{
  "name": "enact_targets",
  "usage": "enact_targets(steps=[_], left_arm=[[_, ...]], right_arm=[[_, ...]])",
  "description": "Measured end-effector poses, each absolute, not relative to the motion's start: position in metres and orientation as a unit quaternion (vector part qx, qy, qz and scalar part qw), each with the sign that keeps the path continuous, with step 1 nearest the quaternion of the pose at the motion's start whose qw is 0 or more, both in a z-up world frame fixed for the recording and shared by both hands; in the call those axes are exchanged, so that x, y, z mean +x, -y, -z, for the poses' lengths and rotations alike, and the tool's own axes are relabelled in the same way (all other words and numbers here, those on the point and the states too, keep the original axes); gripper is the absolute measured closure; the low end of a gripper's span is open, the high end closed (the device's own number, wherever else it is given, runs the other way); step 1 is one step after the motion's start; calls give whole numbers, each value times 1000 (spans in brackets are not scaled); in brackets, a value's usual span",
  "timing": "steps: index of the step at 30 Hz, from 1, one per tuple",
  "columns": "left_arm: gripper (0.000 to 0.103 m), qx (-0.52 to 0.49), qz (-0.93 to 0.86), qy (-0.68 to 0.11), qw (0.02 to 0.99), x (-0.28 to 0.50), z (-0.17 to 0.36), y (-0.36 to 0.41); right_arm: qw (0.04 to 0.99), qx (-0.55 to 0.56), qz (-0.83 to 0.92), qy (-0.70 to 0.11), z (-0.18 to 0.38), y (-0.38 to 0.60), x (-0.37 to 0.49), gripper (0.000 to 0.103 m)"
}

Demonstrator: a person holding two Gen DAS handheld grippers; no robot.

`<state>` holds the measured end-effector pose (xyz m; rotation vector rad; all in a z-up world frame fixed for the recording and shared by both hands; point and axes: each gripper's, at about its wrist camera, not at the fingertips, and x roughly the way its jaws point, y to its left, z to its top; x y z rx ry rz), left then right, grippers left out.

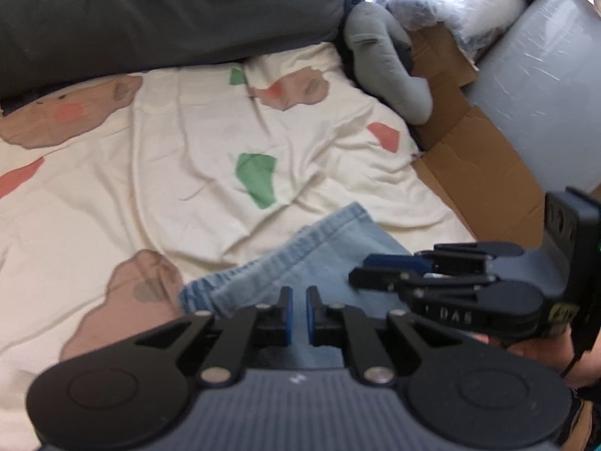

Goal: Fold clothes

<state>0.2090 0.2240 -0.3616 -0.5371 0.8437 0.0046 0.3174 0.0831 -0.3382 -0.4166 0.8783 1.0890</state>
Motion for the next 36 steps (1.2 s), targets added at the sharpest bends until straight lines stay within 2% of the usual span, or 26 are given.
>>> enact_targets(steps=[2, 3, 6, 9, 12, 14, 20, 26, 36], left_arm=[[73, -250, -2, -407, 878, 212, 367, -218], [72, -246, -7, -412, 877, 214, 373, -217], [87, -240, -21, -424, 873, 221, 384, -216], [85, -222, -22, -434, 873, 225, 376, -212], [75, -192, -5, -437, 878, 221, 363, -206], [73, -190, 1, -433, 881, 216, 357, -204], [73, -187, 33, -413, 891, 203, 348, -187], [72, -173, 51, -429, 885, 211, 344, -169], [72, -191, 61, -415, 887, 227, 363, -154]], right_arm=[[750, -192, -493, -396, 342, -73, 318, 70], [751, -192, -493, -396, 345, -70, 320, 70], [747, -193, -506, -386, 356, -68, 324, 70], [749, -174, -510, -386, 366, -64, 330, 70], [756, -161, -495, -397, 359, -56, 330, 70], [760, -160, -490, -396, 349, -46, 325, 70], [778, -179, -451, -399, 328, -4, 300, 70], [783, -211, -429, -397, 310, 6, 280, 69], [798, -187, -425, -384, 335, -27, 303, 69]])
